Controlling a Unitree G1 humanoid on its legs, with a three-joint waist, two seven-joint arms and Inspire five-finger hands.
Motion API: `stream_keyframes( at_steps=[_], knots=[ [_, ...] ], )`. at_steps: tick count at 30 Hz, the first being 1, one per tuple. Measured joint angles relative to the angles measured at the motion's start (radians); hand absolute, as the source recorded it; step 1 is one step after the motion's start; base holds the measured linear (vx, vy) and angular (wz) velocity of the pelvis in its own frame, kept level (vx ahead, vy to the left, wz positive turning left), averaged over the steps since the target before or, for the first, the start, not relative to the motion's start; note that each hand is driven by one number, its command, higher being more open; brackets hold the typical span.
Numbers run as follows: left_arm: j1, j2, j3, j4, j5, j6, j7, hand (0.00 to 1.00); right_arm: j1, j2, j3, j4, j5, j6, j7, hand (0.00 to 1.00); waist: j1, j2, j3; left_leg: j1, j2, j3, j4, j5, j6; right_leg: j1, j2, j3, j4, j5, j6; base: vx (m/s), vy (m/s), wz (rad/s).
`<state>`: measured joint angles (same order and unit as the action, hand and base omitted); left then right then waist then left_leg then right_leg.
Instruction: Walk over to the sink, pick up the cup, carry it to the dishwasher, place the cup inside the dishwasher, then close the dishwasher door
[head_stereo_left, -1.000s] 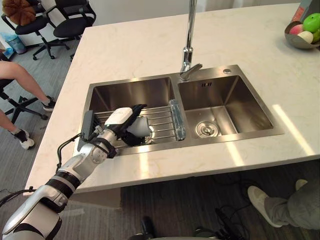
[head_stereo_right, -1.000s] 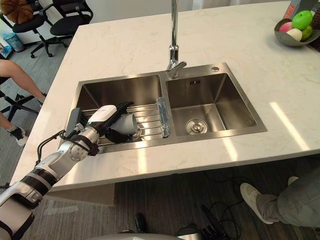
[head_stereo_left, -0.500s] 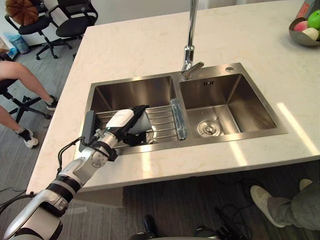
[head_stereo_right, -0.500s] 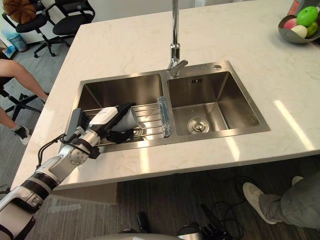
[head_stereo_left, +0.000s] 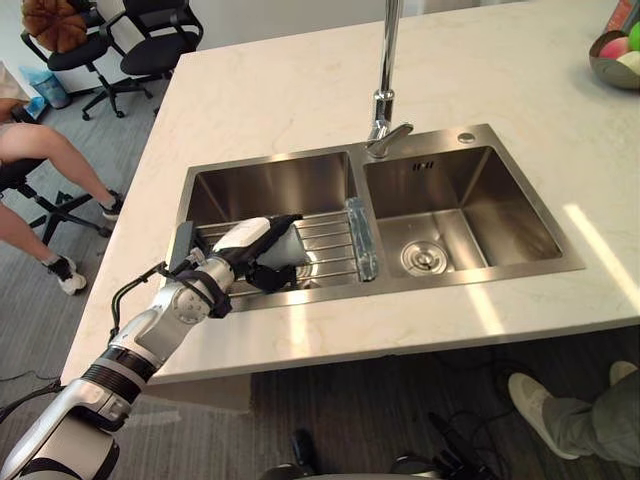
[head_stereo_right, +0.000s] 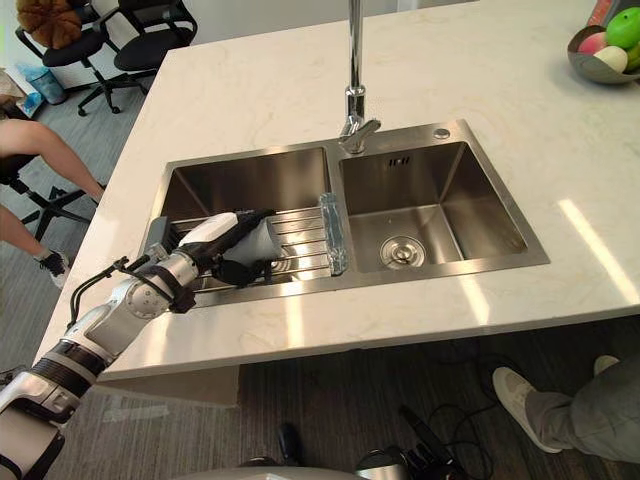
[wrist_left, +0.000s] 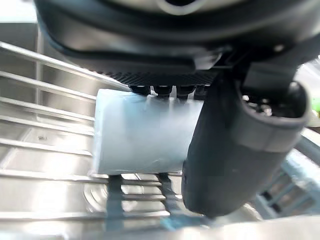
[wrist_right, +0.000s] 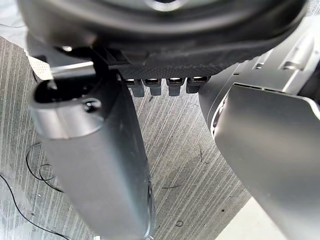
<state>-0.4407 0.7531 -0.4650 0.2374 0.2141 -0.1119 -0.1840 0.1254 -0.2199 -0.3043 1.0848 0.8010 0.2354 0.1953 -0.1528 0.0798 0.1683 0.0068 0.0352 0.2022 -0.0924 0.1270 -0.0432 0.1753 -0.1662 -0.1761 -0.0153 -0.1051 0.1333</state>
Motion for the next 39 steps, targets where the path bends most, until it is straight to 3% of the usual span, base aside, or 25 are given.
stream_keyframes(
  at_steps=[4,11,19,30,31,39],
  knots=[
    [-0.012,0.000,0.007,-0.007,-0.019,0.048,-0.077,1.00,0.000,-0.003,0.001,0.000,0.000,0.000,-0.003,1.00,0.000,0.003,0.000,0.006,0.001,-0.002,0.000,-0.001,-0.002,0.005,0.000,-0.002,0.001,-0.003,0.000,-0.04,-0.017,0.01],
    [-0.026,-0.010,0.034,0.025,-0.086,0.068,-0.122,1.00,0.000,-0.002,0.003,0.000,0.000,0.000,-0.007,1.00,0.002,-0.004,0.005,0.006,0.000,-0.005,-0.001,-0.002,-0.003,0.007,0.000,-0.005,0.000,-0.004,0.000,-0.01,-0.002,0.00],
    [-0.068,-0.065,0.048,0.133,0.000,0.044,-0.124,1.00,-0.002,0.000,0.018,-0.001,0.001,-0.004,-0.006,1.00,0.003,-0.012,0.010,0.006,0.000,-0.008,-0.001,-0.003,-0.003,0.011,0.001,-0.009,0.000,-0.004,0.001,-0.02,-0.013,0.01],
    [-0.096,-0.125,0.069,0.181,0.149,0.103,-0.134,1.00,-0.012,0.001,0.056,-0.007,0.004,-0.007,-0.018,1.00,0.002,-0.021,0.015,0.012,0.002,0.003,-0.001,-0.004,-0.004,0.009,0.002,0.005,0.002,-0.004,0.001,-0.01,-0.004,-0.03],
    [-0.108,-0.140,0.074,0.204,0.165,0.109,-0.134,0.00,-0.012,0.002,0.056,-0.009,0.004,-0.007,-0.019,1.00,0.001,-0.022,0.016,0.012,0.003,0.004,-0.001,-0.004,-0.004,0.007,0.002,0.006,0.003,-0.004,0.001,0.00,0.000,-0.04],
    [-0.135,-0.169,0.107,0.238,0.264,0.122,-0.156,0.00,-0.015,0.006,0.058,-0.011,0.004,-0.008,-0.020,1.00,0.002,-0.027,0.017,0.012,0.005,0.013,-0.001,-0.007,-0.004,-0.001,0.003,0.016,0.004,-0.004,0.000,0.00,-0.003,-0.03]
  ],
)
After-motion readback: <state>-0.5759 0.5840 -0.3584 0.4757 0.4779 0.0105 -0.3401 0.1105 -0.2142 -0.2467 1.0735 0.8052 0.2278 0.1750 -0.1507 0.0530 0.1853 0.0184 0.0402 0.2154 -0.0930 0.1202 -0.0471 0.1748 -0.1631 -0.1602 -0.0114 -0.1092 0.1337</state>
